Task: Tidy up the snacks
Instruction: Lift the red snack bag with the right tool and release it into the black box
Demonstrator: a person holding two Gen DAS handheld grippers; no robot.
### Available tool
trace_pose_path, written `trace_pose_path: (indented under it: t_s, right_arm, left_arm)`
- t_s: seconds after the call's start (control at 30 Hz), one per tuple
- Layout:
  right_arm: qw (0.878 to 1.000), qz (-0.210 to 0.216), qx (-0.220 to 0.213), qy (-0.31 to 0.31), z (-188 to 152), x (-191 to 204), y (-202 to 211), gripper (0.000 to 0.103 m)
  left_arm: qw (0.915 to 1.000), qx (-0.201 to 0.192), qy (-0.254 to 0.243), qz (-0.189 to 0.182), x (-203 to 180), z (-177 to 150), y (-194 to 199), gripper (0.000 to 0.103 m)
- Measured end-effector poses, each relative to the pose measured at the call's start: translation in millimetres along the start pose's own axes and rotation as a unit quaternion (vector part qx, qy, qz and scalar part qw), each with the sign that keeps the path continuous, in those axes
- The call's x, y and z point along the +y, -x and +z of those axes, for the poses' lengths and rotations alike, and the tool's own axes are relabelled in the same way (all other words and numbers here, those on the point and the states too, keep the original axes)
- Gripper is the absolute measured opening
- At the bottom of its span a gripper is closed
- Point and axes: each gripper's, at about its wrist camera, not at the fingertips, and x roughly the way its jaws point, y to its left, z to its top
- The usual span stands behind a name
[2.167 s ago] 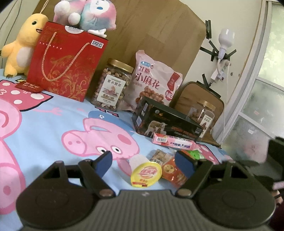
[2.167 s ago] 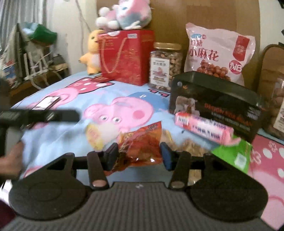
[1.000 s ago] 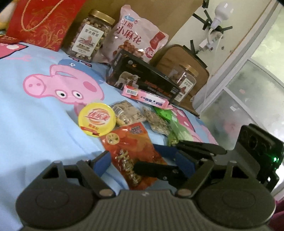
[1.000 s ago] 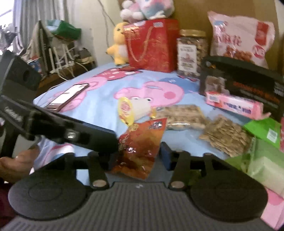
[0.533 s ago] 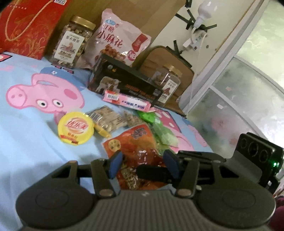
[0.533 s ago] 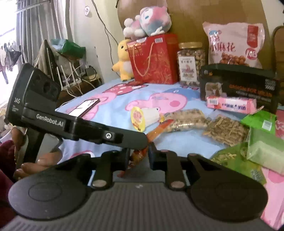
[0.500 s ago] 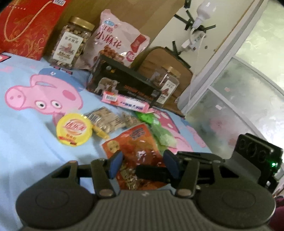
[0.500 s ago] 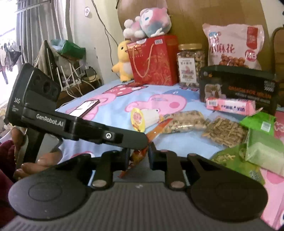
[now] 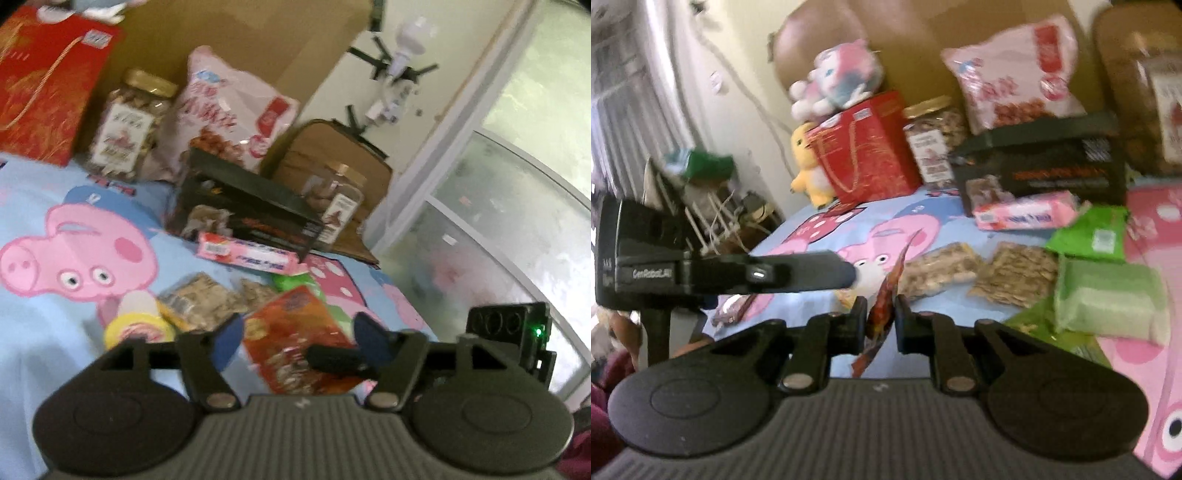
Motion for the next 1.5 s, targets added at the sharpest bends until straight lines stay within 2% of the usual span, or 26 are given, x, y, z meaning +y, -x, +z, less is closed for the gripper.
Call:
trace_pose_path:
  t_s: [0.1, 0.2, 0.23, 0.33, 0.37, 0.53, 0.67, 0.8, 1.0, 1.07, 1.13, 1.17, 1.2, 1.27, 1.37, 1.43, 1.5]
  right_arm:
    - [0.998, 0.030, -0.018, -0.052, 1, -16, 9, 0.018]
    - [0.991, 0.077, -0.048, -0.098, 5, -28, 20, 0.018]
    - [0.989, 0.088, -0.056, -0.106, 7, -30, 22, 0.018]
    - [0.985, 0.107, -0.064, -0.119, 16, -33, 24, 0.018]
    - [0.986, 0.103, -0.066, -0.118, 19, -33, 24, 0.018]
    - [0.984, 0.094, -0.093, -0.119, 47, -50, 26, 0.017]
    - [0.987, 0.057, -0.110, -0.103, 82, -62, 13, 0.017]
    - [0.987, 0.020, -0.114, -0.112, 113, -86, -11, 0.017]
    - [0.988, -0.020, -0.095, -0.120, 148, -115, -53, 0.018]
    - [0.991, -0.054, -0.074, -0.099, 153, -116, -68, 0.021]
    - [0.990, -0.106, -0.061, -0.066, 155, -114, -82, 0.029]
    - [0.989, -0.128, -0.056, -0.048, 154, -113, -85, 0.043]
    - [0.986, -0.152, -0.057, -0.027, 154, -110, -86, 0.051]
    - [0.981, -0.181, -0.077, 0.002, 150, -103, -77, 0.054]
    - [0.978, -0.181, -0.103, 0.005, 141, -96, -52, 0.055]
    - [0.980, -0.163, -0.116, 0.003, 131, -90, -32, 0.055]
    - [0.985, -0.135, -0.108, 0.025, 116, -82, -16, 0.055]
  left_arm:
    - [0.9992, 0.014, 0.033, -0.018, 11, 1, -5, 0.075]
    - [0.9970, 0.032, 0.053, -0.045, 14, 2, -15, 0.077]
    - [0.9962, 0.036, 0.056, -0.056, 12, 3, -19, 0.073]
    - [0.9935, 0.038, 0.049, -0.095, 5, 14, -30, 0.050]
    - [0.9951, 0.031, 0.038, -0.085, 1, 19, -31, 0.046]
    - [0.9961, 0.027, 0.010, -0.083, -7, 58, -55, 0.043]
    - [0.9979, 0.025, -0.015, -0.058, -11, 97, -85, 0.043]
    - [0.9990, 0.030, -0.010, -0.030, 1, 131, -117, 0.043]
    - [0.9986, 0.036, -0.018, 0.033, 19, 155, -153, 0.041]
    - [0.9972, 0.040, -0.016, 0.060, 24, 158, -161, 0.047]
    - [0.9958, 0.043, -0.012, 0.080, 29, 159, -166, 0.049]
    - [0.9954, 0.043, -0.005, 0.085, 31, 158, -164, 0.050]
    - [0.9960, 0.042, 0.001, 0.079, 32, 158, -161, 0.050]
    - [0.9973, 0.033, 0.002, 0.065, 31, 156, -147, 0.050]
    - [0.9983, 0.015, -0.005, 0.056, 25, 147, -117, 0.051]
    - [0.9991, 0.007, 0.001, 0.042, 23, 134, -92, 0.056]
    - [0.9995, 0.001, 0.005, 0.030, 22, 120, -71, 0.056]
